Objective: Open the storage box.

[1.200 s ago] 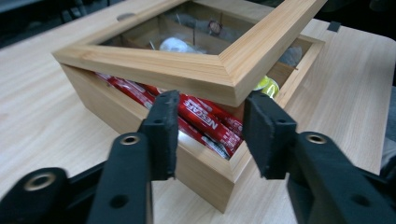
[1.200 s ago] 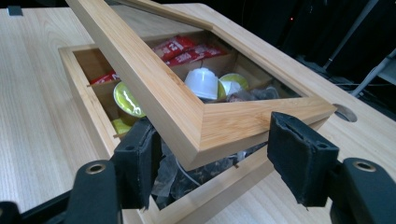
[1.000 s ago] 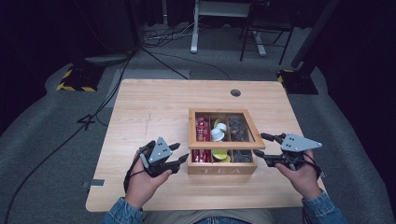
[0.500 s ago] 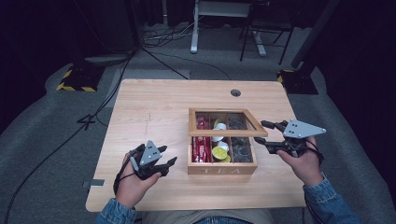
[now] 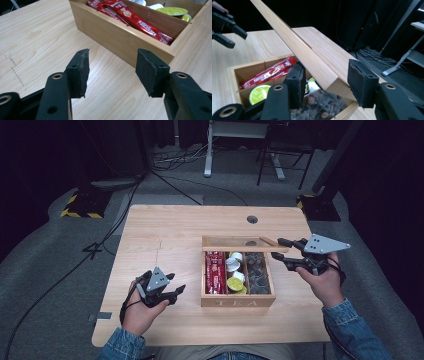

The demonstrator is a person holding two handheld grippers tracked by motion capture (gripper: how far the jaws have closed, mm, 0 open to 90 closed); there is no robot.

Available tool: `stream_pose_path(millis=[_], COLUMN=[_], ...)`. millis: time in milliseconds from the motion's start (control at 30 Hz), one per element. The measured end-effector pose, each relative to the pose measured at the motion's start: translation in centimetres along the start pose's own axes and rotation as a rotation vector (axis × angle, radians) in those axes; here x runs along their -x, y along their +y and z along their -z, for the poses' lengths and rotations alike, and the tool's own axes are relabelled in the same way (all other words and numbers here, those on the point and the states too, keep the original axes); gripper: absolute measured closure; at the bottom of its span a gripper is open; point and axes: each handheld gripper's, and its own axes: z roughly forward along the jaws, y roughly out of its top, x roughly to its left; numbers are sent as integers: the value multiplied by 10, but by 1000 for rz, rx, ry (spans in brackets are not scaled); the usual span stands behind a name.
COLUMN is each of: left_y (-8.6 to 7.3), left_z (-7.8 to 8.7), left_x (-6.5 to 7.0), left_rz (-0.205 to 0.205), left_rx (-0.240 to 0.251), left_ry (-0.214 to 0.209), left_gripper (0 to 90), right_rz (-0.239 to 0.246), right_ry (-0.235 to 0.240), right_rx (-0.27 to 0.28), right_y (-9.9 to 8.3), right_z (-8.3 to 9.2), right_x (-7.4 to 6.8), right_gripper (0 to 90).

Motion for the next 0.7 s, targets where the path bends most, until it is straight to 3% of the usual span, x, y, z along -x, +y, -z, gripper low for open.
stream_pose_path(millis=[333, 700], left_y=[-4, -8], left_z=[-4, -2], left_x=[-13, -21], left_rz=[43, 60], left_rx=[-14, -31], left_ry=[8, 26], left_gripper=[433, 430], right_rz=[-36, -78], right_ry=[-20, -47], right_rx=[19, 52], right_y=[21, 34], right_z=[-9, -22], right_x=[23, 45], right_gripper=[516, 516])
